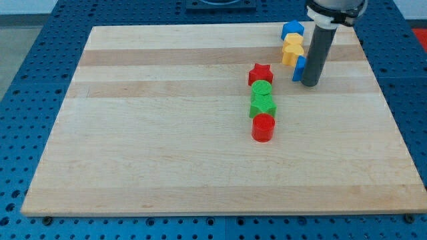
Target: Adjust the blue blocks to form a line with the yellow blocks
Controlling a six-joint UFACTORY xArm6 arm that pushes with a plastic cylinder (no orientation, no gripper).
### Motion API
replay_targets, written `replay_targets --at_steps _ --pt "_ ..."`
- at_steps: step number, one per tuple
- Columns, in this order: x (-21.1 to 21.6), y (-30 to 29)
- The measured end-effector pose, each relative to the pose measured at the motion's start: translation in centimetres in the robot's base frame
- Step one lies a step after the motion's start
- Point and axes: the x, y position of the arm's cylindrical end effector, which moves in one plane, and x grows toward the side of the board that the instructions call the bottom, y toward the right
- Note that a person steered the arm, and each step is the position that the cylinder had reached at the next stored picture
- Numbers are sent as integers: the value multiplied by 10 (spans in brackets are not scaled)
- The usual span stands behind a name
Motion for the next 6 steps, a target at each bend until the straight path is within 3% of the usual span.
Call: replay_targets --at_steps 3,6 --pt "25 24" --pt "-23 61"
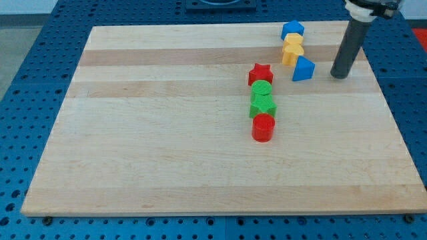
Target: Adjust the blue blocks to form a line with the yellow blocks
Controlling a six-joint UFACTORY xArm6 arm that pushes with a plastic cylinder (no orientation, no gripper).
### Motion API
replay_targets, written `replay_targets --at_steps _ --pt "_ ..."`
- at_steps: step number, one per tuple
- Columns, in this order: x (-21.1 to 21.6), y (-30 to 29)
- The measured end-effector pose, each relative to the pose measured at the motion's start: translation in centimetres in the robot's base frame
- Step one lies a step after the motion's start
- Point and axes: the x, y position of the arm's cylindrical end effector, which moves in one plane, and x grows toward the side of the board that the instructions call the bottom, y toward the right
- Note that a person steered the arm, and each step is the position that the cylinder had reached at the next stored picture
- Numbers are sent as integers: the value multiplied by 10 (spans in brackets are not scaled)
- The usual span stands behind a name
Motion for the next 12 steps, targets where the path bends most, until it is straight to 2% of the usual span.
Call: replay_targets --at_steps 3,12 --pt "-2 -22" --pt "-1 -41"
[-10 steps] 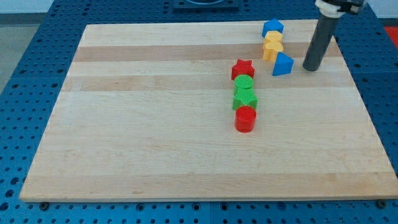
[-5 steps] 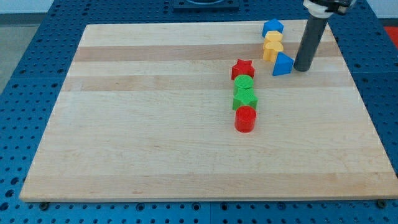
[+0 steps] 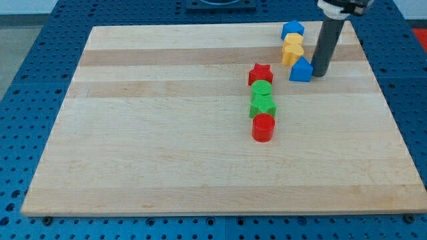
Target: Adjust the blue blocks to form a line with the yellow blocks
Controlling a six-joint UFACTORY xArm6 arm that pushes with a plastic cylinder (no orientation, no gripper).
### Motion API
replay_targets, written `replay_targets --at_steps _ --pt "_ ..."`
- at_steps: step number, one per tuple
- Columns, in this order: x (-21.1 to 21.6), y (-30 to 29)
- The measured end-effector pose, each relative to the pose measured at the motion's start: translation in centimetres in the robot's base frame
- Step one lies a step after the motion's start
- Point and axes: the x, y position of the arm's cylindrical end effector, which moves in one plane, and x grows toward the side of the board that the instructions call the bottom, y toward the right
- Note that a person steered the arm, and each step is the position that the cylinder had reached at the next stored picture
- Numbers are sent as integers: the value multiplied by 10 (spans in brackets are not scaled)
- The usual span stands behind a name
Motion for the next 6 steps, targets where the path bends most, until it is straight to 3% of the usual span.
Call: replay_targets --at_steps 6 --pt "-14 0"
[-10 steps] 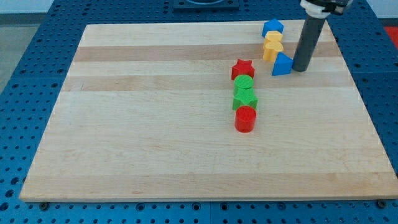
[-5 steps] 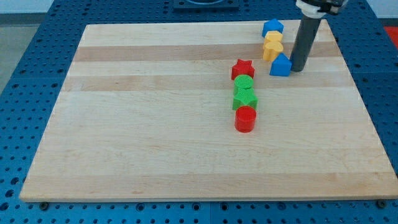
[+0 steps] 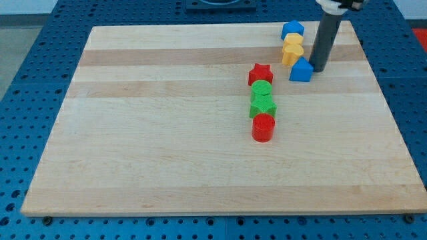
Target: Adjust the blue blocks to form a line with the yellow blocks
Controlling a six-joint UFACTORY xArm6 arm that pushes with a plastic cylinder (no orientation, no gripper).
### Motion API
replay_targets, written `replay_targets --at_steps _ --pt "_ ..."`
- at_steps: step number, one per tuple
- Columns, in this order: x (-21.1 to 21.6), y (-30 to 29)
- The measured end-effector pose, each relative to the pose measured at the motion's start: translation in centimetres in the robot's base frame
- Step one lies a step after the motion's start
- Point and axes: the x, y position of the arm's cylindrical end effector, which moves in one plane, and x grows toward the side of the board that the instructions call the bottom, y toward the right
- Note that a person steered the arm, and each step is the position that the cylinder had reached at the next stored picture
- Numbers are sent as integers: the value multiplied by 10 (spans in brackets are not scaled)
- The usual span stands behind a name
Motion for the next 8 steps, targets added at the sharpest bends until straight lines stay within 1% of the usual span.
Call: replay_targets --at_steps 4,5,6,8 --pt "-2 -11" --pt "-2 8" --pt "-16 25" --pt "-67 38"
